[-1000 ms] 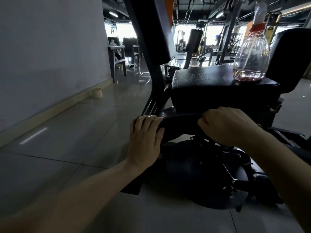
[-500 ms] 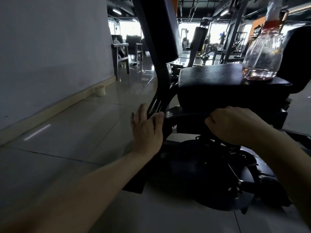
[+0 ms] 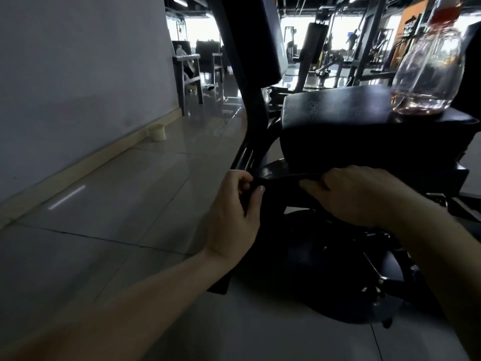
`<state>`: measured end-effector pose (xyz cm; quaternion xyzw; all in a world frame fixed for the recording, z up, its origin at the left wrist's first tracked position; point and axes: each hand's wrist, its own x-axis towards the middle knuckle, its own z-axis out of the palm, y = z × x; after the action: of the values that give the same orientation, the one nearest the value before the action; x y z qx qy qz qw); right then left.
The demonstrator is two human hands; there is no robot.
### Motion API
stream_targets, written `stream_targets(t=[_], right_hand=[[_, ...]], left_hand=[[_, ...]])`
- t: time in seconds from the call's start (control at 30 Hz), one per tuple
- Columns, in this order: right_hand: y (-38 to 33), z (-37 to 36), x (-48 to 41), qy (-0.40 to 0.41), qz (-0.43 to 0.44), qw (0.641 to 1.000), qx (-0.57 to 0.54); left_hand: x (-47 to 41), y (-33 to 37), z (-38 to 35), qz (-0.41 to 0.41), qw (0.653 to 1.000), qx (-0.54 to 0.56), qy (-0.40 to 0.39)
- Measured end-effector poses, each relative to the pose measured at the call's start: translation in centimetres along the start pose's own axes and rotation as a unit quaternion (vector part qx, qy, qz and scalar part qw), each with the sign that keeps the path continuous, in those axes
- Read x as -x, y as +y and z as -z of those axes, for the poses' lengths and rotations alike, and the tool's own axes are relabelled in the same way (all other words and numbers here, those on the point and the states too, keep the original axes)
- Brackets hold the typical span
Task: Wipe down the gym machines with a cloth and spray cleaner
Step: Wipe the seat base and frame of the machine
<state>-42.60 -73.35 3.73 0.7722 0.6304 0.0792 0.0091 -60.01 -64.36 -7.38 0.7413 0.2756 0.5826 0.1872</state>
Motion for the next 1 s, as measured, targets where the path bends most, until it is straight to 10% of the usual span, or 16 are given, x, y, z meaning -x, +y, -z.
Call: stream_targets(t=[0.17,0.27,0.43,1.0], right_hand=[[-0.8,0.3,-1.2,-0.119,-0.003,0.989,-0.090],[-0.7,0.8,-1.4,-0.152,-0.020,0.983,-0.100],[-1.1,0.6,-1.8,-0.148,-0.071,0.980,-0.109],[-3.0,-1.0,-0.9,0.017,-0.158,0.987,0.023]], left_hand=[[-0.5,-0.2,0.2,0.221,0.975,-0.023,-0.016],[-1.8,1.1,1.0,0.531,0.840,0.051,-0.102],[-4.3,1.9,-1.0,0.670,0.690,0.210,-0.174],[-5.6,1.0,0.5,0.476,0.845,-0.061,-0.237]])
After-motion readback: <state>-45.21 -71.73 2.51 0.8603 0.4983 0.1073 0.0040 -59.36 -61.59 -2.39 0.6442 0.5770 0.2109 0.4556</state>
